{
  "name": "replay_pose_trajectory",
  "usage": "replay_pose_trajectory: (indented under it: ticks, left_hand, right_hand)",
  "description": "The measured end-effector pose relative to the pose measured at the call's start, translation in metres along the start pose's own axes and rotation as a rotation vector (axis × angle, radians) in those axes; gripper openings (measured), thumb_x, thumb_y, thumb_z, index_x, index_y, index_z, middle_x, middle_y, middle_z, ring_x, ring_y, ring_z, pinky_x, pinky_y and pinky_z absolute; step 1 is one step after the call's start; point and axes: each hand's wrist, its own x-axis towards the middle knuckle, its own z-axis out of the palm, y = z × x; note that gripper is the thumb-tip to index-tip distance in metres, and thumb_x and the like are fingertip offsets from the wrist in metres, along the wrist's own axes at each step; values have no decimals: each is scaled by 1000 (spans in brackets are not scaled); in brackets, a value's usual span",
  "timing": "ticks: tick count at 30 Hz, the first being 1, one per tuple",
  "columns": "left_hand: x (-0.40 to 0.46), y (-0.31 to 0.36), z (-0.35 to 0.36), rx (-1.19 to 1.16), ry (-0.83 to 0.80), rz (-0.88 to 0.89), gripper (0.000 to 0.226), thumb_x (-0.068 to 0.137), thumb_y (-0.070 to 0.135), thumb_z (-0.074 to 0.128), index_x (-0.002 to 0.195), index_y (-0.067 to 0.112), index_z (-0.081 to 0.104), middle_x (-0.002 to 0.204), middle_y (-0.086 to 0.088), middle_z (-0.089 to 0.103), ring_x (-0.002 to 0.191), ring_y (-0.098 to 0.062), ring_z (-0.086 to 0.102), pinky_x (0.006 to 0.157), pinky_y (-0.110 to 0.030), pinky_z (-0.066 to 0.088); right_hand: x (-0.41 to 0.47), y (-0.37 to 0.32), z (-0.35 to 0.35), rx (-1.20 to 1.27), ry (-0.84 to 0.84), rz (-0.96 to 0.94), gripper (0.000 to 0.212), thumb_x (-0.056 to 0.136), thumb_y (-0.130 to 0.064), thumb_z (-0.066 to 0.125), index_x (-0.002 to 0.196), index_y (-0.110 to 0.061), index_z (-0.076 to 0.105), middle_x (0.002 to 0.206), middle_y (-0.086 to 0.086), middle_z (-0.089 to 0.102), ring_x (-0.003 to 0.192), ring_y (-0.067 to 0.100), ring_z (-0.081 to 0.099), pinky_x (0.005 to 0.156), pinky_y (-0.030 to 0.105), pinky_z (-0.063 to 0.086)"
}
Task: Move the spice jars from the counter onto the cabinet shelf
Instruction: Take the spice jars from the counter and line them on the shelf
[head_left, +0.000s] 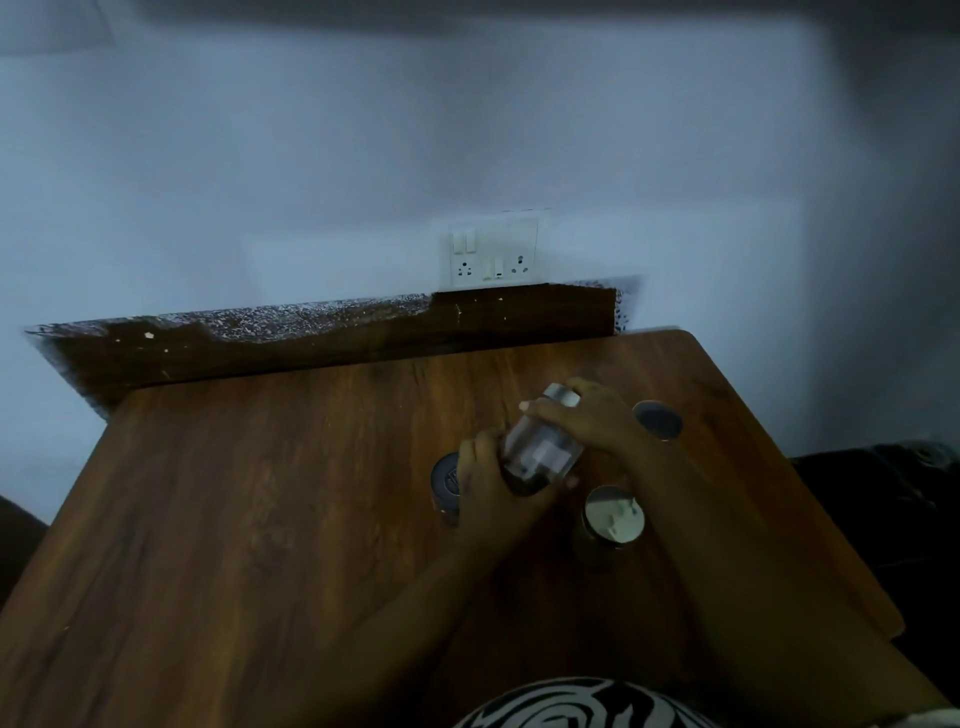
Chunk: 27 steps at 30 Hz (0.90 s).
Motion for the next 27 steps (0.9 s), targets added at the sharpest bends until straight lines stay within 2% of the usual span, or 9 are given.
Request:
replay_pose_trajectory:
  ticks: [2,5,7,9,13,16,18,25,27]
  left_hand:
    - [5,8,1,-461,-99,-333,83,66,76,65,126,25,41,124,-4,54,107,-19,61,86,-40,57]
    - [15,11,1,-1251,-187,-889,78,78,67,58,128,7,50,130,-19,56,117,-34,58,96,-46,51]
    - [19,15,4,-1442,-175,-1010,73,82,61,57,123,0,54,128,-25,56,113,-37,59,87,-41,56]
    - [17,18,14,-1360,-122,-942,68,87,60,53,123,3,56,125,-23,60,112,-34,61,79,-36,59]
    - [15,11,24,-1108,-61,-698,68,85,57,53,133,9,53,119,-15,67,107,-28,67,84,-34,55]
    - [15,9,17,-1314,-161,-725,83,82,72,46,136,10,50,131,-20,60,119,-33,61,91,-40,53]
    - [18,9,14,-1333,-204,-758,81,82,71,49,138,12,49,134,-22,57,120,-35,59,91,-42,55]
    - [24,17,25,-656,-132,-416,57,81,46,71,128,24,47,129,-5,58,109,-17,64,79,-29,58]
    - [27,21,21,-850,-177,-442,63,81,55,63,132,20,50,131,-8,58,117,-24,61,92,-43,55]
  right_hand:
    - [3,4,-5,26,73,-24,58,59,-79,64,99,-38,56,100,-9,59,90,12,60,78,35,55]
    - [7,7,-8,146,113,-12,61,54,-85,61,99,-46,52,92,-20,53,83,4,57,63,28,55]
    - [9,7,-9,183,106,-16,60,52,-89,59,98,-51,50,89,-24,49,79,1,55,53,20,48]
    - [12,8,-10,175,64,2,59,53,-89,57,100,-53,49,93,-21,51,79,1,54,53,18,44]
    - [19,13,-19,215,22,37,86,53,-90,56,124,-41,54,127,-2,54,107,22,58,78,37,55]
    - [15,16,-28,321,-73,-101,59,53,-80,68,101,-47,62,114,-8,62,100,21,65,74,44,61]
    - [13,17,-30,324,-146,-161,56,57,-74,71,106,-50,61,115,-7,61,101,21,65,76,45,61]
    - [15,20,-32,462,-159,38,49,85,-56,61,124,-27,59,120,7,60,103,25,64,78,42,60]
    - [14,20,-35,574,-166,61,50,86,-54,61,126,-24,59,121,9,59,105,28,63,78,44,60]
